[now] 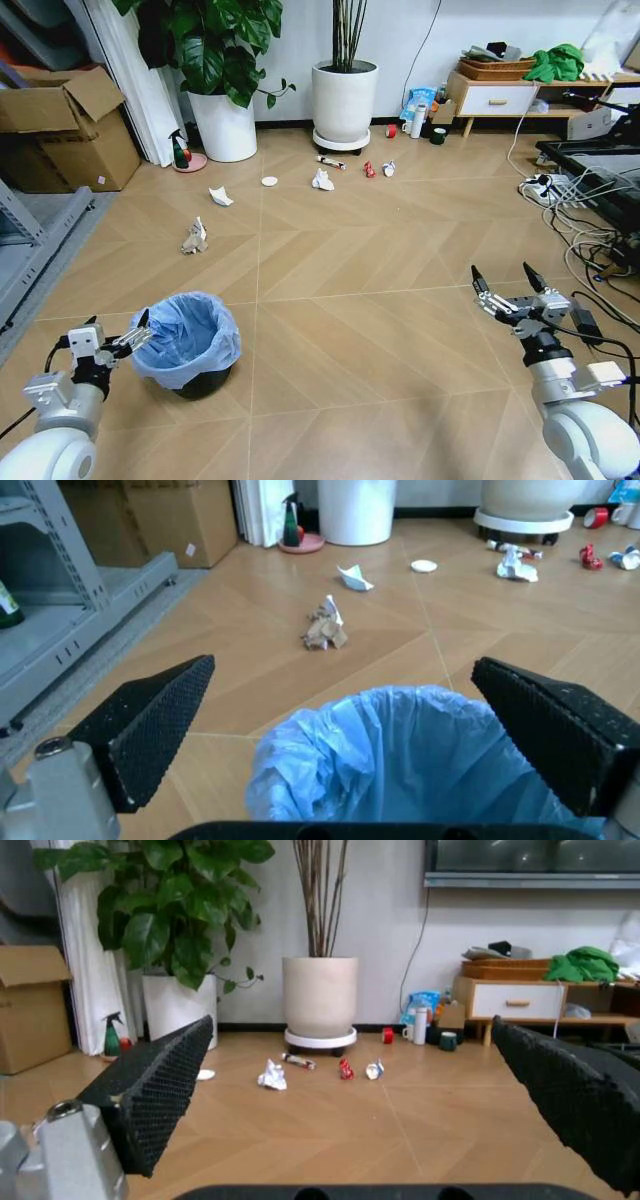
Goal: Pick up the trash bin and place the garbage on the floor into it.
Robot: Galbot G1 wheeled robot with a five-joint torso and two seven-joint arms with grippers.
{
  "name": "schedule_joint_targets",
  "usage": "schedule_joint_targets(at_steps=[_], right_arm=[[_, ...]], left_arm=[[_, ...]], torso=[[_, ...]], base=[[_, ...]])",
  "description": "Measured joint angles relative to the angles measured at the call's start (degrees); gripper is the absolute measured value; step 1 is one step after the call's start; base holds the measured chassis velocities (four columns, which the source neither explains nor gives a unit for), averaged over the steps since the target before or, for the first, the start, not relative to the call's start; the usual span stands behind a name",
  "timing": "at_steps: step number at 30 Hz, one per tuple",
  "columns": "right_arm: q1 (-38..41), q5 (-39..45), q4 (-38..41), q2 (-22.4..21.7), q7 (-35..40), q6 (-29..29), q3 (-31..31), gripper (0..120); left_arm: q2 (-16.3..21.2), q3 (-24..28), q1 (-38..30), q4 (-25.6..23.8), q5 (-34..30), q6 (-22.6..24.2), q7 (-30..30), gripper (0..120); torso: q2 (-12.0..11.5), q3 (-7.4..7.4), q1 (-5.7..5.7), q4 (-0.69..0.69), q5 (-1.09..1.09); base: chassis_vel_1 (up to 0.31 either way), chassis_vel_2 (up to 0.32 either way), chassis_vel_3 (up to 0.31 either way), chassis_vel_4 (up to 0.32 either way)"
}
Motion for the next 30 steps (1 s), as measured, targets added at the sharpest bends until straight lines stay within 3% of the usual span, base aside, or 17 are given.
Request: schedule_joint_targets(at_steps=[21,24,30], right_arm=[[-0.4,0.2,0.1,0.5,-0.1,0.3,0.6,100],[-0.2,0.2,-0.2,0.2,-0.1,0.3,0.1,100],[-1.2,0.4,-0.1,-1.6,0.0,0.1,0.5,100]], left_arm=[[0.6,1.1,-1.0,-0.8,-1.2,1.1,-0.7,100],[1.6,1.8,-2.7,0.6,-1.9,2.6,-1.8,100],[3.4,7.1,-7.9,8.2,-8.2,10.2,-5.8,100]], torso=[[0.0,0.00,0.00,0.00,0.00],[0.0,0.00,0.00,0.00,0.01],[0.0,0.00,0.00,0.00,-0.01]], base=[[0.000,0.000,0.000,0.000],[0.000,0.000,0.000,0.000],[0.000,0.000,0.000,0.000]])
